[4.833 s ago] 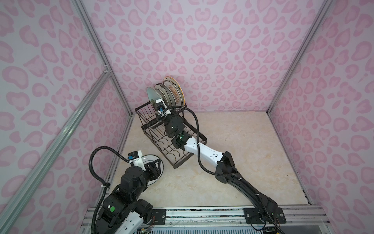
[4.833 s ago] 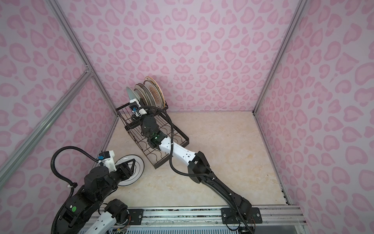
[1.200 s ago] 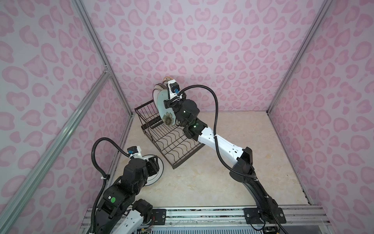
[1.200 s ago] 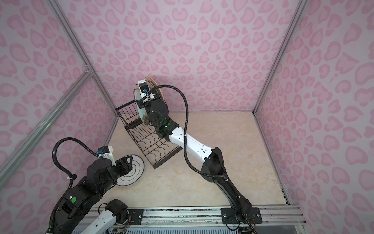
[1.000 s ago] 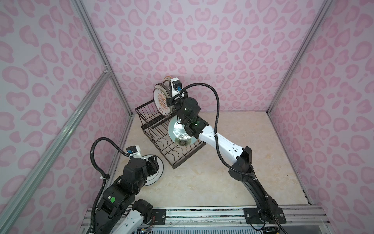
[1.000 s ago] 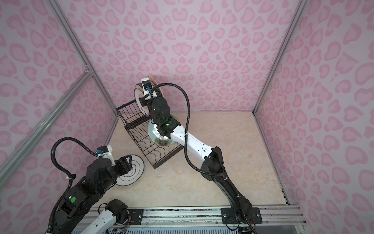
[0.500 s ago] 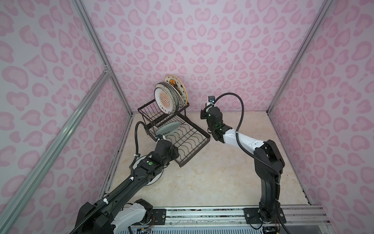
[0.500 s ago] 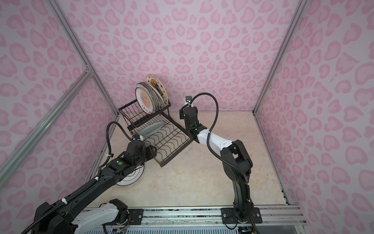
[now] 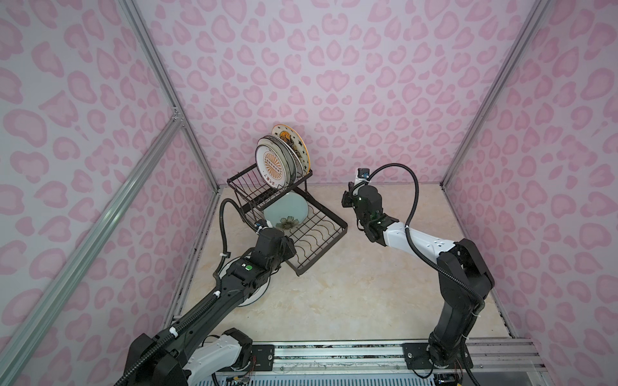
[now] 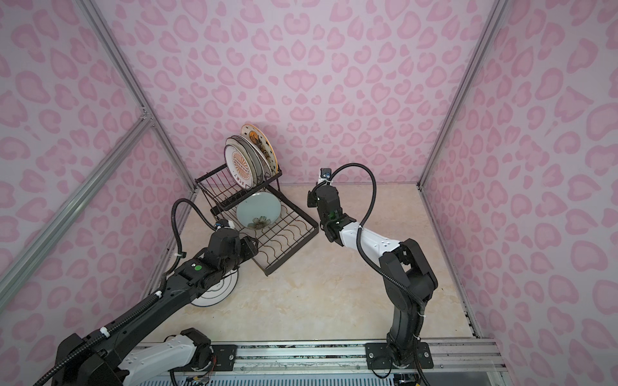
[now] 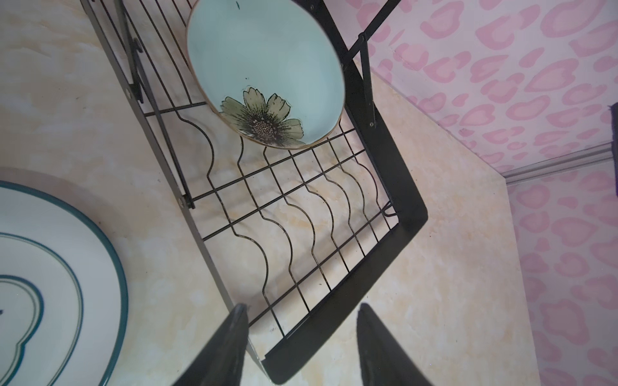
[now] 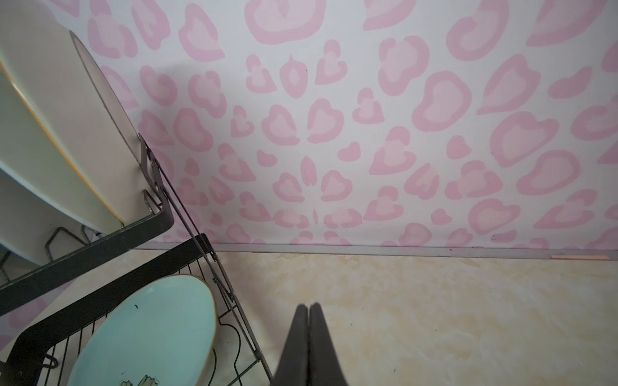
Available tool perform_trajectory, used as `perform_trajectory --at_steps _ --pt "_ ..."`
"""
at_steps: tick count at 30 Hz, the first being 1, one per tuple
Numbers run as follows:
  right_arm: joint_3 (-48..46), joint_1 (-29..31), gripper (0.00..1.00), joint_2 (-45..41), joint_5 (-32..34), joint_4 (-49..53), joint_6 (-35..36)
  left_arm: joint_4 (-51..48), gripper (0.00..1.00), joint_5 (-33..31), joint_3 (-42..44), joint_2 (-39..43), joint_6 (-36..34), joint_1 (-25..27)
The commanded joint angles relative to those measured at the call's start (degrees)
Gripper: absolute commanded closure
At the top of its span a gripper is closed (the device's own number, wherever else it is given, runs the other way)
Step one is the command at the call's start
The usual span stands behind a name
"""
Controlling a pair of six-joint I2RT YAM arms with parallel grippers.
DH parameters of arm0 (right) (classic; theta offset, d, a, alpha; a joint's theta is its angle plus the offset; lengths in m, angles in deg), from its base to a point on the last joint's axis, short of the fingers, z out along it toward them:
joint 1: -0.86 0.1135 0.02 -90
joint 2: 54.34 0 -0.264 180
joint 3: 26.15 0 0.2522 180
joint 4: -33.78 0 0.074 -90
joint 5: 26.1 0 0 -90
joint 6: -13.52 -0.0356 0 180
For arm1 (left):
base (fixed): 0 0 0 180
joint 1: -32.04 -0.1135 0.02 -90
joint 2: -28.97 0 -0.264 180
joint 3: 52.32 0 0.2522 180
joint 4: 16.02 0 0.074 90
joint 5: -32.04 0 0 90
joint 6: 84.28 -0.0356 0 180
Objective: Load the plates into the dish rack
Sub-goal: 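Draw the right gripper back away from the rack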
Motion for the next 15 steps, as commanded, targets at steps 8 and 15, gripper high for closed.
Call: perform_trajectory --at_steps 8,15 --pt "0.1 -0.3 1.00 -0.3 -2.9 3.5 -1.8 -2.0 0.45 -1.8 0.3 2.5 1.1 -0.1" --pt "0.1 -0.8 0.97 -1.5 -5.3 7.2 -1.7 -3.0 0.45 -1.8 0.6 4.4 1.1 -0.1"
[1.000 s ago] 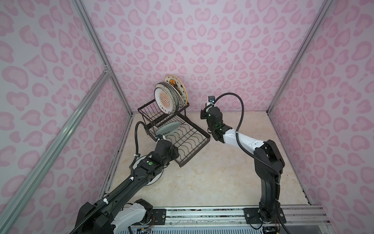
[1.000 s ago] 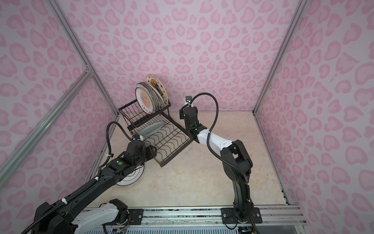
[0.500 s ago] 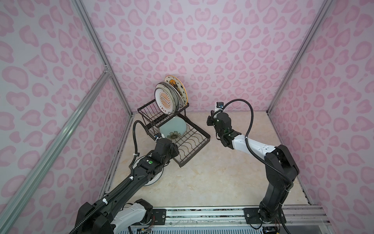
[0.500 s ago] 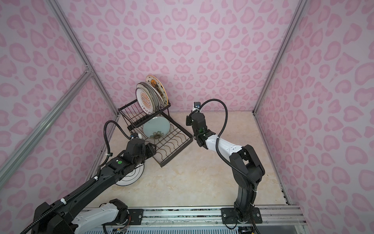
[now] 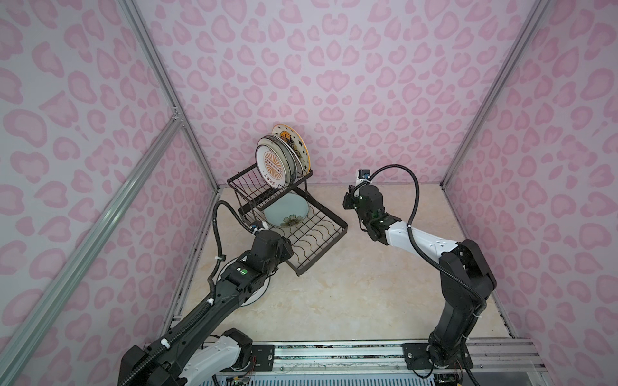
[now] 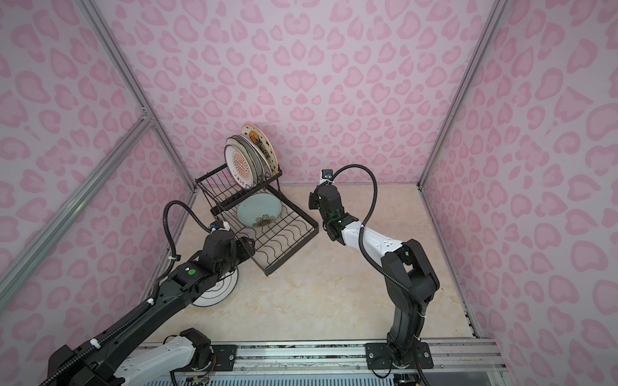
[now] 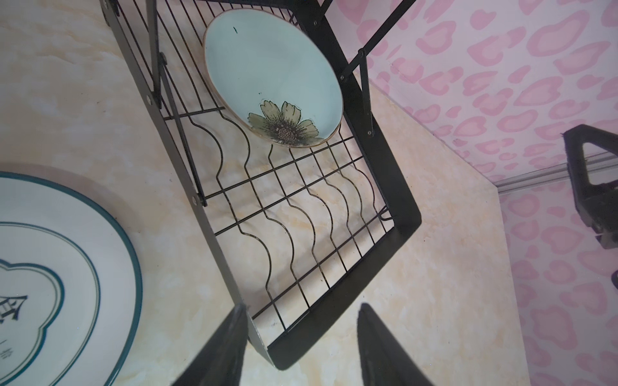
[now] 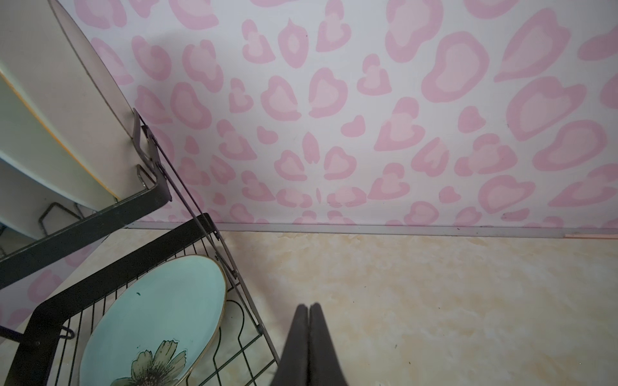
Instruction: Load the plates into the dish rack
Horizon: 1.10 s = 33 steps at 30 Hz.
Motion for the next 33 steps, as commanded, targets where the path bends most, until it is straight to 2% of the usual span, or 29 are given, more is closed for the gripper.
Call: perform_trajectory --at_steps 1,9,15,20,33 --pt "0.1 -0.2 0.96 -0.7 -1.9 2.4 -0.1 -1.0 0.44 -1.0 0.5 0.9 0.6 -0.1" --pt "0.3 -1.7 0.89 -1.7 -6.2 8.6 2.1 -1.1 0.44 -0.8 1.0 1.1 0.2 -0.1" --pt "3.8 -3.1 0.82 1.4 -12.3 14.4 4.1 -1.8 0.44 -0.6 0.7 0.9 0.2 -0.1" --pt "8.4 -3.5 0.76 6.3 -15.8 17.8 5.7 -2.5 0.44 -1.0 1.1 2.6 0.6 -0.1" --pt "21.2 -4.3 0.55 20.2 -23.6 25.6 8.8 -7.1 0.44 -1.9 -1.6 4.0 -1.3 -0.2"
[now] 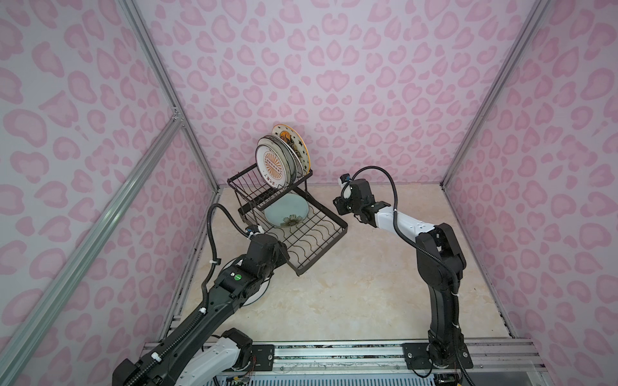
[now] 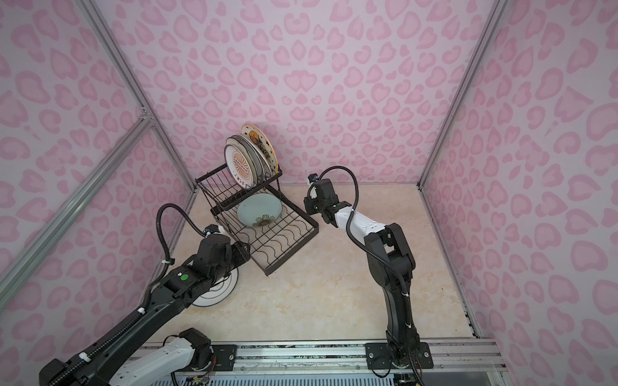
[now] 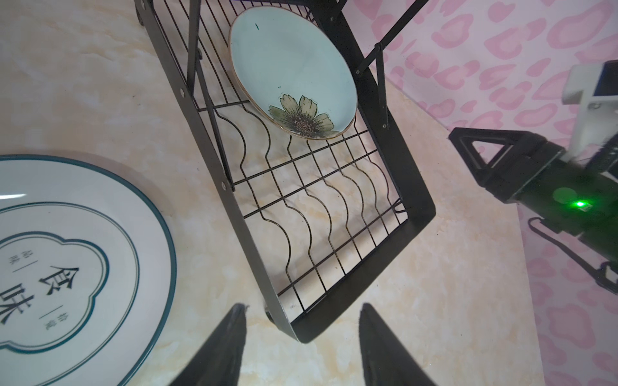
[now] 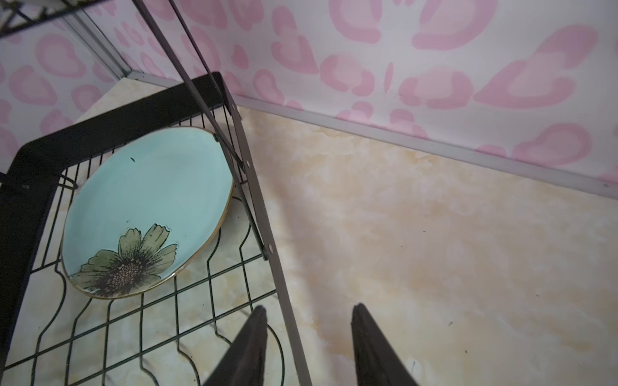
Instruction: Load the plates into the dish rack
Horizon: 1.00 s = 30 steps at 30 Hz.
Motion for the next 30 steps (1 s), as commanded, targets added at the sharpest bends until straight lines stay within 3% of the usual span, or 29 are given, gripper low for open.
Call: perform_trajectory --at_steps 1,7,17,30 --pt "3.2 -0.4 0.55 3.5 -3.8 3.8 1.7 -0.9 0.44 -0.6 -1.1 0.4 -1.5 -0.1" --pt "9.7 -1.1 0.53 9.7 -7.2 9.2 1.8 -3.2 0.43 -1.8 -3.4 -0.4 -2.7 -0.2" --pt "12.8 -1.0 0.54 13.4 -9.5 11.8 2.2 -5.3 0.42 -3.1 -5.2 1.8 -3.4 -0.3" --pt "13.2 -0.9 0.60 13.3 -9.3 13.9 4.3 -11.8 0.42 -5.9 -7.7 4.6 -4.3 -0.3"
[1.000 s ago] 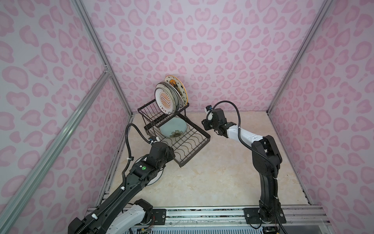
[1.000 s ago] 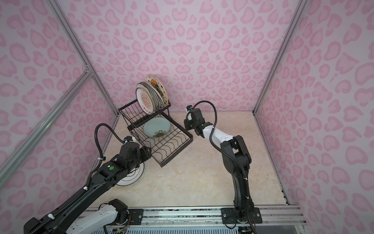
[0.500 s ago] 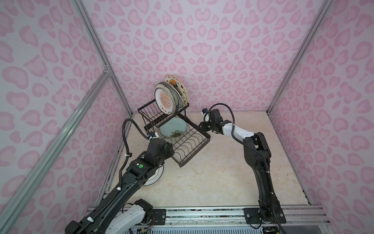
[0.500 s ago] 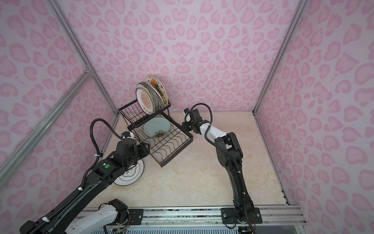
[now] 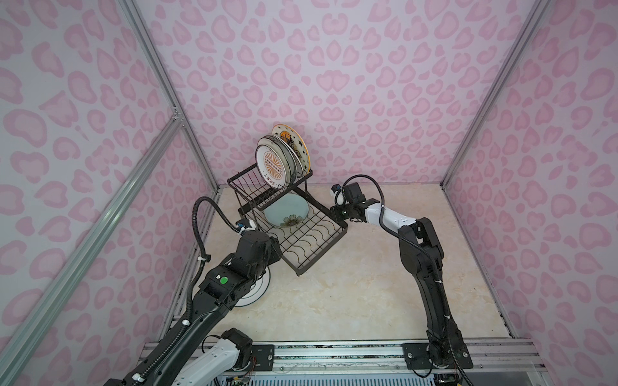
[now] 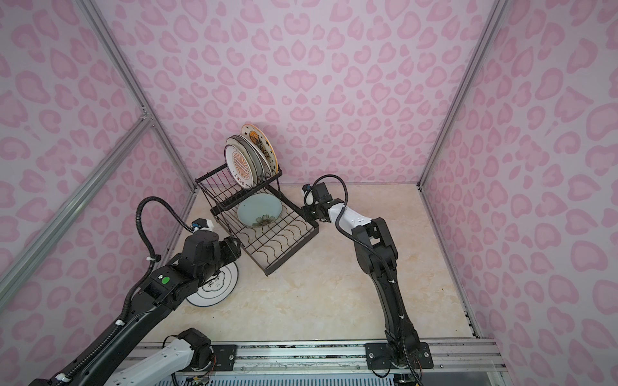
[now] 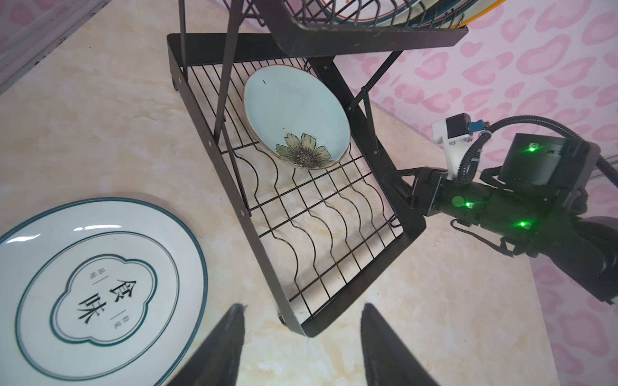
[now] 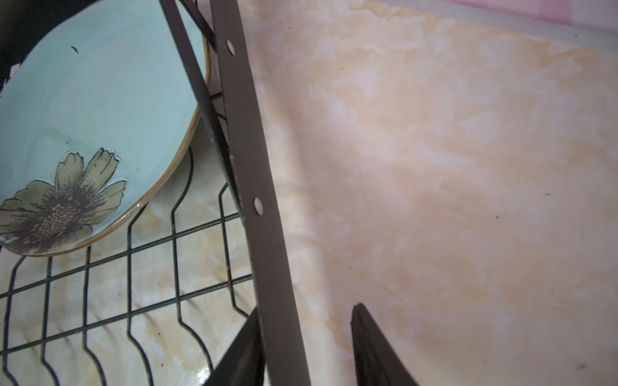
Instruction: Load the plates into the dish rack
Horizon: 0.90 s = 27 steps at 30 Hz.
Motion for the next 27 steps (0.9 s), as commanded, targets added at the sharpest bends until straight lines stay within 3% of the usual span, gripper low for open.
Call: perform_trajectory --at_steps 1,17,27 --pt "0.4 0.1 0.61 0.4 -1.1 0.8 1.1 -2.3 0.42 -1.7 -0.7 0.8 -0.5 -0.1" --pt "-2.5 0.3 0.91 -1.1 2.4 3.8 5.6 -3.2 0.42 -2.6 -1.6 2.0 -0.4 -0.1" --pt "2.6 -0.8 1.00 0.1 0.8 13.7 14.1 -4.2 0.41 -3.6 -2.9 2.7 -0.8 -0.2"
